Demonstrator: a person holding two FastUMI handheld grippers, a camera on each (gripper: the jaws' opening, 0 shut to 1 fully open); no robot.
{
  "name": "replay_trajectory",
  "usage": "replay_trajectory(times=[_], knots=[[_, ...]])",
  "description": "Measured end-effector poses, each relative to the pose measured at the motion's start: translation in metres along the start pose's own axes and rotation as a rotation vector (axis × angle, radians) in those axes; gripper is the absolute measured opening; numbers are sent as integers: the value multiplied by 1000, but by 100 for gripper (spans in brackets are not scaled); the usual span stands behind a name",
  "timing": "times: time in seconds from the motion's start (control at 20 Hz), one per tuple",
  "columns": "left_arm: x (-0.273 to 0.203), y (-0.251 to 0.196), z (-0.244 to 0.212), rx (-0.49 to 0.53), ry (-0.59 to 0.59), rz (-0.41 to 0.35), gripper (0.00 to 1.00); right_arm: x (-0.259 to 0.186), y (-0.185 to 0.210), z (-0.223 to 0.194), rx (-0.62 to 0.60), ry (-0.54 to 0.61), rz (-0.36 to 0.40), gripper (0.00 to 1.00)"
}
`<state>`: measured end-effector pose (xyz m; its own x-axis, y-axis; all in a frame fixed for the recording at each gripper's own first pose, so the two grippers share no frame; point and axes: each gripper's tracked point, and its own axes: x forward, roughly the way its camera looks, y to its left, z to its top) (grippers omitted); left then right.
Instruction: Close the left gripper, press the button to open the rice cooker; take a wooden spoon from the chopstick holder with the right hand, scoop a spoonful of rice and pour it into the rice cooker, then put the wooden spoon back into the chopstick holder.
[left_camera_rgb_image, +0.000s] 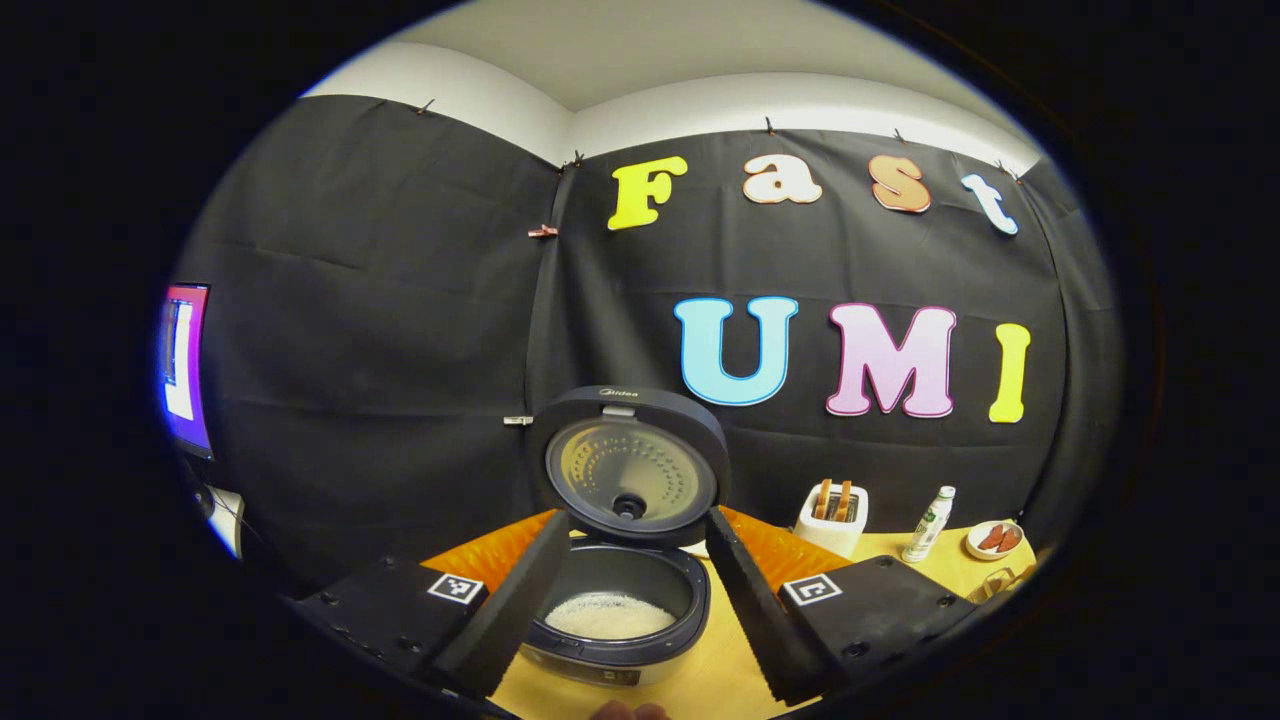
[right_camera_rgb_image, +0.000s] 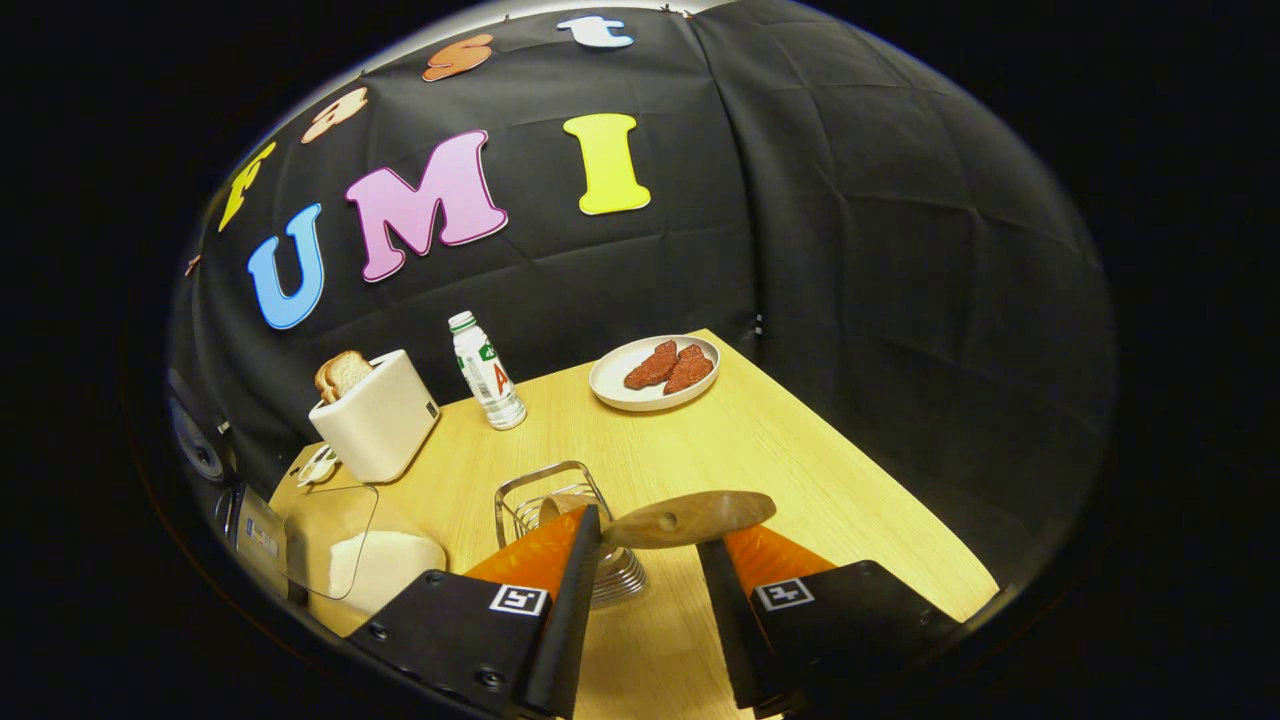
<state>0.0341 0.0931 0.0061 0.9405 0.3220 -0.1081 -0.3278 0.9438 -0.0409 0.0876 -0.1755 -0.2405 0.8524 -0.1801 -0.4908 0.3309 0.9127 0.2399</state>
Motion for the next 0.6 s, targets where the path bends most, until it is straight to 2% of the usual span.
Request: replay_trajectory(times=[0.05,0.1,0.15,0.25,0.3,0.4,0.45,0.55,0.6], knots=[[-2,1,1,2,2,1,93,3,2,3,2,-9,9,61],[-3,1,1,5,2,2,93,2,3,5,6,-15,9,53],[-4,2,2,9,2,3,93,5,3,5,1,-17,4,51],[-6,3,2,14,1,1,93,5,13,11,18,-26,33,49],[-7,3,3,14,-1,-1,93,7,19,15,24,-32,51,38],[-9,5,3,17,0,0,93,10,29,18,7,-42,78,25],[-9,7,3,19,0,2,93,9,37,20,-6,-51,85,25],[-11,10,3,21,2,6,93,9,45,21,-52,-56,99,16],[-12,11,1,20,3,6,93,7,49,21,-60,-58,110,15]])
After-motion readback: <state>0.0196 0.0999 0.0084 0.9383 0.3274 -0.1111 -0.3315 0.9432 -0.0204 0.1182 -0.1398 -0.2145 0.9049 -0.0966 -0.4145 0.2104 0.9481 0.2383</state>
